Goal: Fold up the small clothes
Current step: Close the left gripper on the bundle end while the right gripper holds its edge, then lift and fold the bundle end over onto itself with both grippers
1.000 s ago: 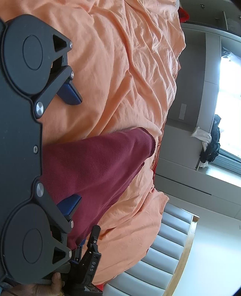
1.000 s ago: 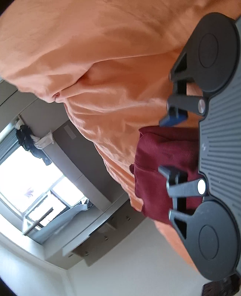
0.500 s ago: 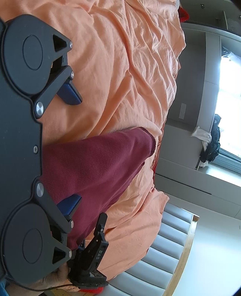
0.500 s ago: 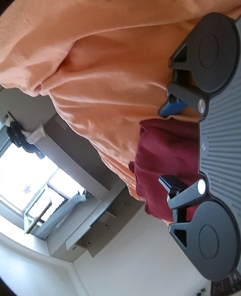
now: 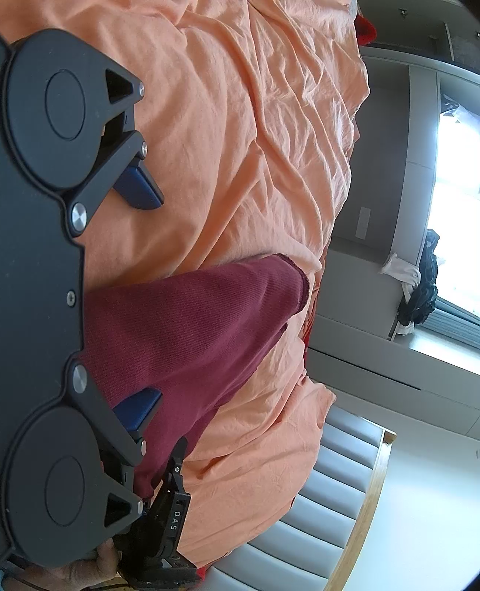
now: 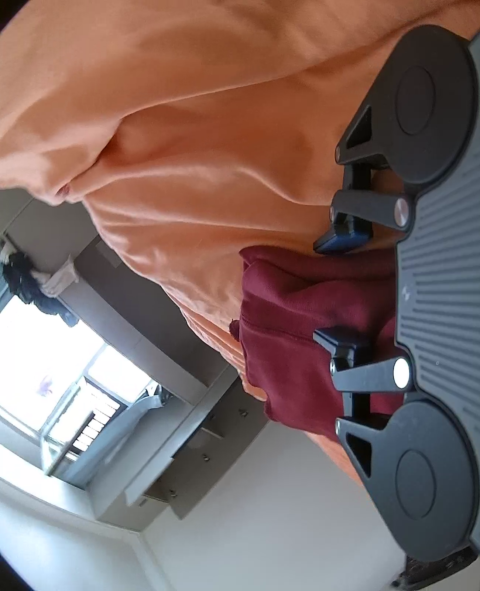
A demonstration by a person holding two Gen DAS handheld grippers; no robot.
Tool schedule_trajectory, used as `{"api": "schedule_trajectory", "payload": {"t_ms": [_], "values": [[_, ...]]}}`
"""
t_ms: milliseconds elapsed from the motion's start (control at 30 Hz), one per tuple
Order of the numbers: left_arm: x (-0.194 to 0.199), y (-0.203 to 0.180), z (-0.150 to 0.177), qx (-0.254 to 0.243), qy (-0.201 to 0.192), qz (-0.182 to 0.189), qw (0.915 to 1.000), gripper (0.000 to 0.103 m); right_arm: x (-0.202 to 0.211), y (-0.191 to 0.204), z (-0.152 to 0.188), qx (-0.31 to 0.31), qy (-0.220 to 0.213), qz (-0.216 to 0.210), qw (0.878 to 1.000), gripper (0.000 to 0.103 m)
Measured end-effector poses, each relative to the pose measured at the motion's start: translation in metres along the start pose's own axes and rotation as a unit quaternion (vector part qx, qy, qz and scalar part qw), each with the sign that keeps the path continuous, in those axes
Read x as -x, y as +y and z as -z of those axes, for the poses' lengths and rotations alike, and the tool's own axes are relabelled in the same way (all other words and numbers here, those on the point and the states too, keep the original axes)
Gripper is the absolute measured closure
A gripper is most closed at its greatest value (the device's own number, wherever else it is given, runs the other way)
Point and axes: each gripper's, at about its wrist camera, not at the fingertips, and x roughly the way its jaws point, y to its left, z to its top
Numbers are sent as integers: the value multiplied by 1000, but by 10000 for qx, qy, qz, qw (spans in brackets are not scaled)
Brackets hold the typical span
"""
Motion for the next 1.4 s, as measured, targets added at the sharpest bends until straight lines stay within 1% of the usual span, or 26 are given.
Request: {"api": "schedule_trajectory", "payload": {"t_ms": [133, 333, 433, 567, 600, 633, 767, 867, 967, 1067, 1133, 1167, 1200, 1233, 1267, 1333, 1367, 1400], "values": [[0, 0, 0, 28, 35, -1, 10000, 0, 1, -3, 0, -177, -47, -86, 9998, 52], [-1, 0, -1, 34, 64, 17, 10000, 0, -4, 3, 3, -14, -101, 48, 9999, 53], [-1, 0, -1, 41, 63, 19, 10000, 0, -4, 11, 7, 193, -122, 171, 9996, 53], [0, 0, -1, 43, 64, 16, 10000, 0, -3, 26, 12, 582, -169, 333, 9976, 59], [0, -1, 0, 34, 63, 18, 10000, 0, -2, 28, 13, 657, -172, 327, 9972, 66], [0, -1, 0, 18, 70, 30, 10000, 0, -3, 31, 15, 712, -175, 320, 9968, 67], [0, -4, -1, -81, 171, 180, 9997, 0, -3, 41, 20, 1046, -241, 467, 9931, 70], [-2, -7, -3, -112, 338, 380, 9986, 0, -2, 44, 22, 1060, -267, 488, 9928, 71], [-4, -8, -5, -75, 482, 461, 9977, 2, 0, 47, 24, 1131, -305, 533, 9917, 73], [-7, -12, -8, -143, 641, 474, 9967, 11, 2, 53, 26, 1322, -366, 617, 9886, 76], [-10, -13, -11, -51, 797, 657, 9946, 27, 3, 59, 26, 1451, -395, 655, 9864, 81], [-12, -13, -13, 61, 884, 699, 9936, 28, 4, 62, 26, 1516, -406, 652, 9855, 84], [-14, -12, -16, 171, 945, 661, 9932, 31, 6, 65, 25, 1578, -441, 630, 9845, 85], [-16, -12, -18, 236, 994, 631, 9928, 37, 7, 68, 24, 1624, -478, 601, 9837, 85], [-16, -13, -21, 282, 1023, 586, 9926, 40, 9, 71, 23, 1661, -514, 575, 9831, 86], [-15, -16, -27, 316, 1060, 481, 9927, 53, 11, 78, 21, 1737, -583, 496, 9818, 87], [-13, -20, -30, 269, 1060, 411, 9932, 57, 12, 82, 21, 1806, -615, 470, 9805, 87], [-11, -24, -34, 173, 1040, 338, 9939, 68, 13, 88, 21, 1899, -676, 455, 9784, 87]]}}
